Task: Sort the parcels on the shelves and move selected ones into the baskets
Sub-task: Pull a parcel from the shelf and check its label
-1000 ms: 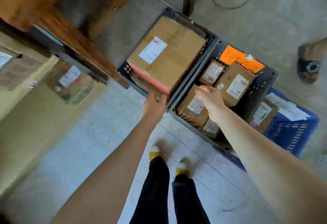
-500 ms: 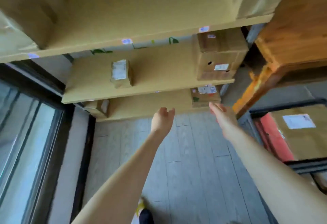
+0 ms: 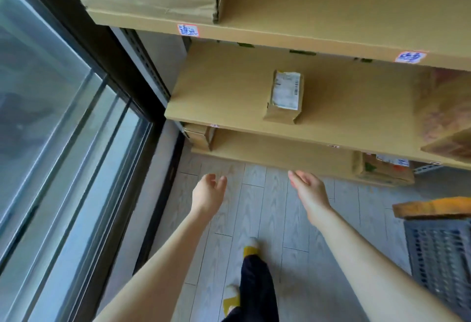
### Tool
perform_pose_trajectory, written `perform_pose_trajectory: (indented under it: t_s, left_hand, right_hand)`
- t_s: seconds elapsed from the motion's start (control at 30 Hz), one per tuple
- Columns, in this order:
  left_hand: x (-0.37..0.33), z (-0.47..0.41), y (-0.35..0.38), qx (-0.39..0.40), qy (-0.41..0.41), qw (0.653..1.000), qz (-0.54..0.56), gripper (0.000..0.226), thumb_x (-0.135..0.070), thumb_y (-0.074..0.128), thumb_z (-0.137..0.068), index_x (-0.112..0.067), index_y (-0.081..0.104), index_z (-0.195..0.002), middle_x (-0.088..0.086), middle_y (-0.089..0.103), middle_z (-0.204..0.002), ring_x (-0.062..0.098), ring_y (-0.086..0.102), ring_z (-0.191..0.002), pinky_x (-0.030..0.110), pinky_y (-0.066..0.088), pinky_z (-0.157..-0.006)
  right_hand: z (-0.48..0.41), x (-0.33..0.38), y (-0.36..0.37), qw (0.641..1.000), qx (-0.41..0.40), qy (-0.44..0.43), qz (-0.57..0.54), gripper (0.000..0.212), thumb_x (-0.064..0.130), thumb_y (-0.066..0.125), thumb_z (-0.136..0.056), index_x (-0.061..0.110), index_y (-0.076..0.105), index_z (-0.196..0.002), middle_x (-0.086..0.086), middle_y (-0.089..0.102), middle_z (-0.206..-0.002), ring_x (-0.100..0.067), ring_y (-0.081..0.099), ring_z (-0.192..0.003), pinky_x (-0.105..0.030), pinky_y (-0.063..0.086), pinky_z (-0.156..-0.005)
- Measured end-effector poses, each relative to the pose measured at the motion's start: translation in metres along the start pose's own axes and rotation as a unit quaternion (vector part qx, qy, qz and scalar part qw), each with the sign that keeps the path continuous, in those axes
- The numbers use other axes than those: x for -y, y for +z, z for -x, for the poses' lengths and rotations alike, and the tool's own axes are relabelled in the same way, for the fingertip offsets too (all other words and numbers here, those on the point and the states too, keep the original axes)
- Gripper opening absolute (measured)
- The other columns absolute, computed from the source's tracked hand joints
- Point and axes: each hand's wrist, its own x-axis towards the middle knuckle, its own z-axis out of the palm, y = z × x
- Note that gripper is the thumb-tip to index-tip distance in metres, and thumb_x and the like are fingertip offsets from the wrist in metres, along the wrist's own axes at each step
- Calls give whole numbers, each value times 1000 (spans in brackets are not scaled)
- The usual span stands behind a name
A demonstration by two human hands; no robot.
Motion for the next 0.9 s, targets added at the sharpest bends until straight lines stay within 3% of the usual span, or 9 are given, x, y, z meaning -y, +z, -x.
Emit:
perform_pose_trajectory:
  t_s: [0.13,0.23,0.3,0.37,0.47,0.6,0.73,0.8,0.9]
  left_hand:
    - [28,-60,-7,-19,-8,1000,-2,49,-32,49,-94,-2,45,-132,16,55,-130,30,51,-120,34,40,-97]
    - [51,-114,-3,-32,-15,999,10,50,-33,49,-94,-3,45,-132,15,54,-131,29,51,-120,33,39,-97]
    - [71,-152,4,-43,-23,999,16,50,-35,49,-93,-4,45,-131,14,54,-131,28,54,-115,31,41,-93]
    - [90,-194,13,-57,-31,998,22,50,-35,49,-92,-5,46,-131,13,55,-131,27,57,-109,29,42,-88]
    - [124,-258,32,-84,-25,995,40,56,-39,51,-91,-6,42,-135,13,52,-134,28,49,-122,30,38,-95]
    - [161,-343,59,-127,51,989,56,72,-44,57,-86,-9,29,-142,16,37,-144,26,36,-132,28,30,-102]
    - [176,-404,80,-210,168,963,4,84,-51,63,-79,-17,25,-145,18,18,-152,29,17,-141,38,20,-115]
    - [178,-423,89,-268,228,934,-56,86,-52,65,-77,-14,28,-144,20,14,-154,29,12,-143,43,17,-116]
    - [179,-441,101,-332,295,890,-104,88,-57,65,-73,-7,35,-139,17,11,-155,27,7,-145,48,15,-115]
  right_hand:
    - [-47,-3,59,999,19,5,28,27,25,58,-89,1,60,-103,-19,61,-103,-32,57,-104,-27,39,-72]
    - [-91,-14,107,998,43,3,52,30,24,57,-90,0,59,-107,-17,61,-106,-28,57,-100,-29,42,-78]
    - [-120,-24,141,996,62,3,58,32,26,57,-90,0,59,-109,-9,59,-100,-20,53,-93,-25,37,-70]
    - [-153,-39,176,995,67,-2,68,37,26,56,-89,-6,57,-108,-12,57,-93,-22,52,-88,-26,39,-65]
    - [-204,-67,228,995,66,-16,75,41,28,56,-89,-8,54,-108,-21,60,-115,-33,56,-101,-35,45,-83]
    - [-281,-103,295,996,81,-27,23,29,31,53,-91,13,58,-113,-6,60,-113,-22,56,-105,-25,36,-80]
    - [-346,-128,348,996,80,-10,-38,41,34,52,-91,15,50,-128,-2,55,-106,-19,52,-95,-31,43,-80]
    - [-371,-140,365,994,95,4,-56,51,36,52,-91,13,42,-135,-6,52,-111,-18,48,-92,-29,43,-72]
    - [-396,-156,381,992,109,11,-59,48,37,51,-92,10,45,-131,-9,54,-123,-25,53,-110,-35,47,-89]
